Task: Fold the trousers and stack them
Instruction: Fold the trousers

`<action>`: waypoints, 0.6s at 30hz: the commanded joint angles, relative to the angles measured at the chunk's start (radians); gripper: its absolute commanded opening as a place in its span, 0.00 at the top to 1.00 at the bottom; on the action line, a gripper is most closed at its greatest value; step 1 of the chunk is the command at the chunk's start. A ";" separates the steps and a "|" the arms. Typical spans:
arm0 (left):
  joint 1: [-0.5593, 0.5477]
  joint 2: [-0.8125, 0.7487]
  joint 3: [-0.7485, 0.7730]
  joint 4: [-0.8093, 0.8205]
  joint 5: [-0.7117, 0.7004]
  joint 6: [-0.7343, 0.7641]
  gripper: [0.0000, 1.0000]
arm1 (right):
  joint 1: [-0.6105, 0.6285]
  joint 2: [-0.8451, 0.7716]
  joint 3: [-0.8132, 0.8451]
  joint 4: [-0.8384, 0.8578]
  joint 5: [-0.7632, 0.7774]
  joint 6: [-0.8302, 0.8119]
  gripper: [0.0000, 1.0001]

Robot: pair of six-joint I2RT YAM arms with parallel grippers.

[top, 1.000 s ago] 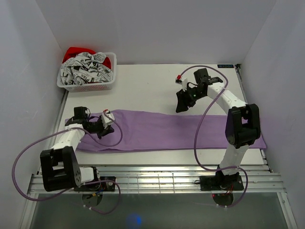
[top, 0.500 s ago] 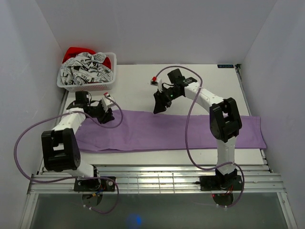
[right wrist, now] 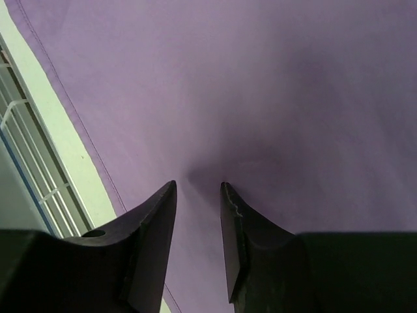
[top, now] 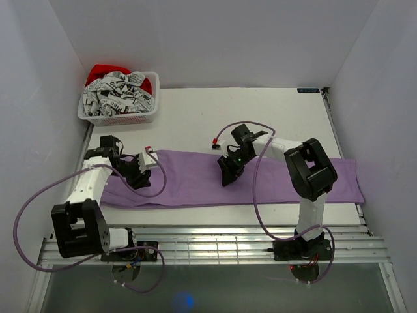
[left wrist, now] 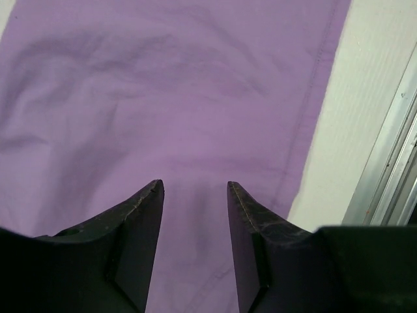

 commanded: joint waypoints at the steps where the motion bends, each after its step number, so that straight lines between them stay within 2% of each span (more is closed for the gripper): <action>1: -0.010 -0.124 -0.097 -0.073 -0.050 0.085 0.45 | -0.004 -0.051 -0.020 0.052 0.067 0.014 0.62; 6: -0.051 -0.229 -0.237 0.053 -0.116 0.045 0.45 | -0.010 -0.032 -0.002 0.052 0.065 0.028 0.65; 13: -0.071 -0.297 -0.300 0.038 -0.159 0.142 0.45 | -0.019 -0.026 0.029 0.028 0.076 0.032 0.67; 18: -0.091 -0.314 -0.321 0.038 -0.154 0.157 0.45 | -0.022 -0.019 0.039 0.017 0.079 0.032 0.67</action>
